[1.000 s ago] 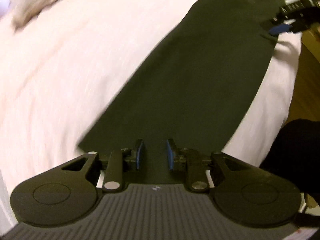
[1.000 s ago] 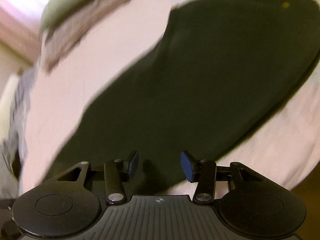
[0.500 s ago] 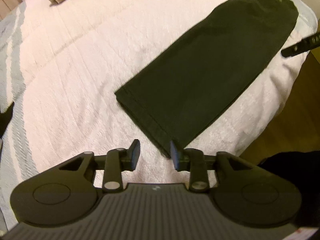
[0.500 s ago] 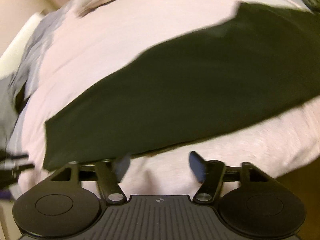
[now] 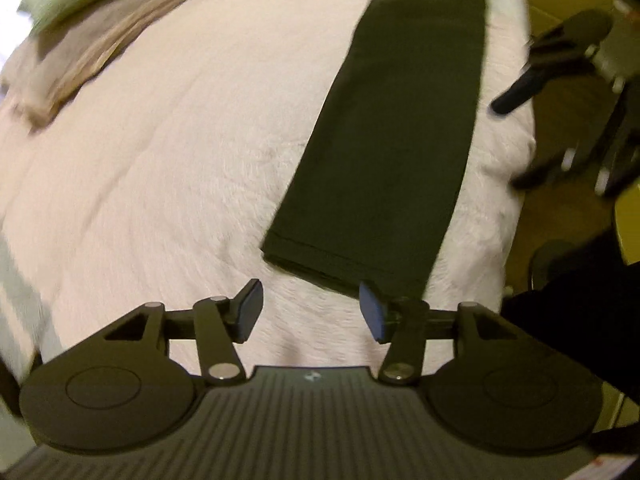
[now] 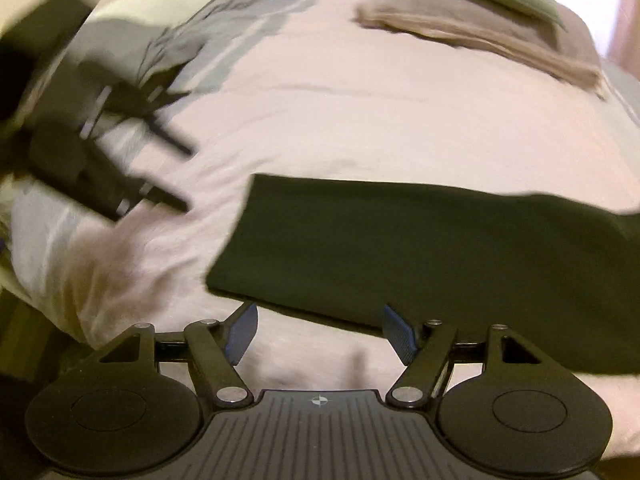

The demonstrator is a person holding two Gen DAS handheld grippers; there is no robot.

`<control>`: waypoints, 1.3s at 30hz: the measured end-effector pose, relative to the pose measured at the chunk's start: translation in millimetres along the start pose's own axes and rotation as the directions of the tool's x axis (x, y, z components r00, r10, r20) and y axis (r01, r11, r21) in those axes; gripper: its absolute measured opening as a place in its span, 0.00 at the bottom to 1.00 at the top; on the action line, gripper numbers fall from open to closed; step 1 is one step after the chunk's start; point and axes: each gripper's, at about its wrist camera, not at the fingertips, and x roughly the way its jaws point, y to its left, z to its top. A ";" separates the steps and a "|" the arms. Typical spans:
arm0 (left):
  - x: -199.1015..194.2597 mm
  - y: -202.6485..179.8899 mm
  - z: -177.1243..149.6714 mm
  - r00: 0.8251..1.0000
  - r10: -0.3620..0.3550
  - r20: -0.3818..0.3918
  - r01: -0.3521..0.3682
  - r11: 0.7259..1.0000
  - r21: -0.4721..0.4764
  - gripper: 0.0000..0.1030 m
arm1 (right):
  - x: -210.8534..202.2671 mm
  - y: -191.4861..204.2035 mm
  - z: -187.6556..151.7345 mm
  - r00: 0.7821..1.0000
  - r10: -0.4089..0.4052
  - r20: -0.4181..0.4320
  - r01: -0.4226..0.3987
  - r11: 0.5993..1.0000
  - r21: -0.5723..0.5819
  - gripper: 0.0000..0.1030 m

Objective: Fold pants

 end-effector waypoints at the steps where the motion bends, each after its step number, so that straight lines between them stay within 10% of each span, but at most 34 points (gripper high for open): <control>1: 1.6 4.6 -3.1 1.000 -0.009 0.016 0.009 0.999 0.035 0.52 | 12.9 17.8 0.6 1.000 -0.007 -0.001 0.007 1.000 -0.030 0.65; 5: 9.9 17.7 -14.9 0.995 -0.065 0.072 0.050 0.980 0.190 0.61 | 58.0 73.2 -3.2 0.996 -0.090 -0.017 0.083 0.960 -0.266 0.64; 9: 18.8 25.1 -26.3 0.989 -0.103 0.102 0.067 0.948 0.310 0.63 | 97.2 115.1 -22.7 0.968 -0.251 0.021 0.210 0.759 -0.616 0.64; 13: 29.9 32.1 -37.1 0.983 -0.131 0.126 0.079 0.934 0.349 0.67 | 121.4 120.9 -31.5 0.956 -0.290 0.042 0.239 0.689 -0.684 0.63; 19: 39.9 24.9 -48.0 0.975 -0.163 0.150 0.063 0.851 0.521 0.74 | 103.5 100.3 -10.4 0.962 -0.267 0.052 0.249 0.789 -0.561 0.11; 31: 68.0 4.6 -29.1 0.945 -0.200 0.260 -0.086 0.615 0.784 0.74 | 44.5 57.3 35.6 0.978 -0.184 0.101 0.203 0.951 -0.234 0.07; 35: 64.4 9.7 -3.5 0.945 -0.212 0.248 -0.083 0.579 0.811 0.20 | 9.9 49.6 46.7 0.977 -0.180 0.114 0.196 0.969 -0.149 0.07; 39: 34.9 25.2 45.7 0.934 -0.278 0.224 -0.011 0.606 0.795 0.13 | -27.8 27.2 60.9 0.969 -0.192 0.154 0.194 0.981 0.005 0.06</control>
